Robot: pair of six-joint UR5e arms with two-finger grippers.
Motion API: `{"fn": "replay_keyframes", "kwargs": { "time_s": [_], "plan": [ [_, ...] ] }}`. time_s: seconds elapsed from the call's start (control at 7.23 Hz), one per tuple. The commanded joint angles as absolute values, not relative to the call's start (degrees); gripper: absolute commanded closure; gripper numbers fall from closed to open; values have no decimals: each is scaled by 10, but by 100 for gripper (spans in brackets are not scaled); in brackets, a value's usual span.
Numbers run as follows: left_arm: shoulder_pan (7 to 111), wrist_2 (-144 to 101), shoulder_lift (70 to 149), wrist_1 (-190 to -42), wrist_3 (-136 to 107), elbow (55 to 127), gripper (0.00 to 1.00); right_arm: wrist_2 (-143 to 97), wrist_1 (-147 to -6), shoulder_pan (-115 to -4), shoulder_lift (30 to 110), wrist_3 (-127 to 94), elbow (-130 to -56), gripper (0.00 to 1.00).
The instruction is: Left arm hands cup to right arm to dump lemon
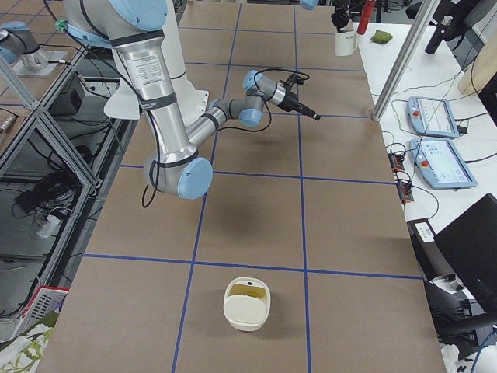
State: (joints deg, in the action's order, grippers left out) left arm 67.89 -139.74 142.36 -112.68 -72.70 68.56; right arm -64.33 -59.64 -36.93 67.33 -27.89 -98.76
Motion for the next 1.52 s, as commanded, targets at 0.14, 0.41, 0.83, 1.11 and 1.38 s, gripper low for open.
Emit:
{"fn": "replay_keyframes", "kwargs": {
  "time_s": [0.14,0.41,0.83,1.11,1.38],
  "plan": [
    [713,-1221,1419,-925,-403,687,100,-929,-658,-559,674,-170,-923,0],
    [716,-1224,1345,-900,-297,720,100,-1121,-705,-682,675,-45,-855,0],
    [750,-1329,1219,-890,-152,761,100,-1272,-848,-768,674,19,-847,0],
    [744,-1339,1113,-893,-155,837,100,-1292,-914,-781,682,29,-876,0],
    [741,-1339,1004,-891,-204,957,100,-1301,-925,-780,746,29,-945,0]
  ]
}}
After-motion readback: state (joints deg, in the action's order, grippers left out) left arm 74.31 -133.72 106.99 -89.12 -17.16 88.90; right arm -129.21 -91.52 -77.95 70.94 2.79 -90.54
